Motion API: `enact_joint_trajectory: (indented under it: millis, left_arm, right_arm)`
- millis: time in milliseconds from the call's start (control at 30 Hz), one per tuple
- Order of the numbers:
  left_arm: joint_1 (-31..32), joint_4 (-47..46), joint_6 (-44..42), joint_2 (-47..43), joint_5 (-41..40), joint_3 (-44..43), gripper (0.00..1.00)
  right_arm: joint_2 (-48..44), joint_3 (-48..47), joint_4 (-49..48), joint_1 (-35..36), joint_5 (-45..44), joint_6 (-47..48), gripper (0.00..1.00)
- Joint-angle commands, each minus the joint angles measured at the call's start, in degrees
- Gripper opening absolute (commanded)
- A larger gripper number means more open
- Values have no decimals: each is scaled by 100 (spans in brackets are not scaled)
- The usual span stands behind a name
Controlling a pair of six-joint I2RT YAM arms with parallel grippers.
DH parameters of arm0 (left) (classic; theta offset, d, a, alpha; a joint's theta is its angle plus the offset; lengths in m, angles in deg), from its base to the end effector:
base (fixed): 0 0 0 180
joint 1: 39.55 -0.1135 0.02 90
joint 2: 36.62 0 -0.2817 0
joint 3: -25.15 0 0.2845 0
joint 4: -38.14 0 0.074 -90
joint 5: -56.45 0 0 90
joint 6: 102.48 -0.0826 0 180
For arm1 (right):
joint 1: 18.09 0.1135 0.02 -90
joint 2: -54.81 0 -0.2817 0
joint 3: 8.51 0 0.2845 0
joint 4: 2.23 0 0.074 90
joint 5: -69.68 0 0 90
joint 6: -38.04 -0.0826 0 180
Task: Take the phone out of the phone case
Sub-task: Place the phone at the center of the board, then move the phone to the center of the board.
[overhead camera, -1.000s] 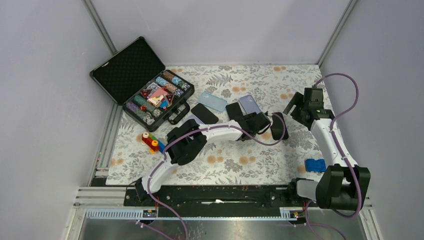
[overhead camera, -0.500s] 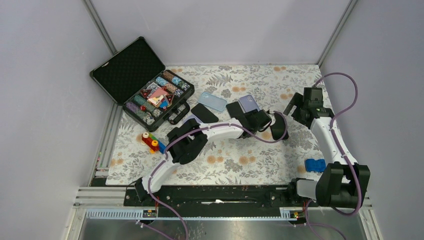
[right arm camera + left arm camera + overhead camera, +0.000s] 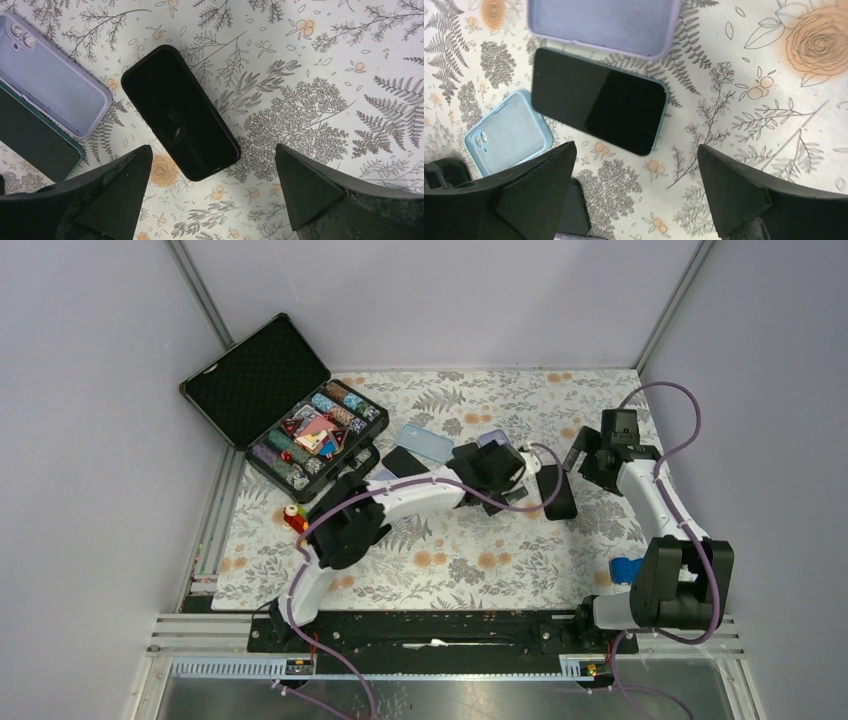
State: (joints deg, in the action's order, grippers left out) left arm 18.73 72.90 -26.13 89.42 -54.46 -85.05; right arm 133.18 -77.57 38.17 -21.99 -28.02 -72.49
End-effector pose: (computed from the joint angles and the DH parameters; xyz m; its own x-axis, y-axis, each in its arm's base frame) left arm 0.3171 -0.4569 0.1468 -0.2354 0.8001 -0.5517 0.7523 0.5094 0.4178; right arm 0.3432 -0.0345 0.2245 -0.6587 0.3932 -0.6414 0.4110 0.9022 0.1311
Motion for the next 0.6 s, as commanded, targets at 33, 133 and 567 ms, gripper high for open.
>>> enact_joint_trajectory:
  millis: [33, 133, 567]
  left_arm:
    - [-477, -772, 867, -1527, 1043, 608, 99]
    - [-770, -1287, 1517, -2260, 1434, 1161, 99]
    - [-1445, -2312, 2775, -3931, 1921, 2916, 99]
  right_arm:
    - [479, -428, 191, -23, 128, 299, 100]
    - [822, -572, 192, -23, 252, 428, 100]
    - [2800, -2053, 1372, -15, 1384, 2639, 100]
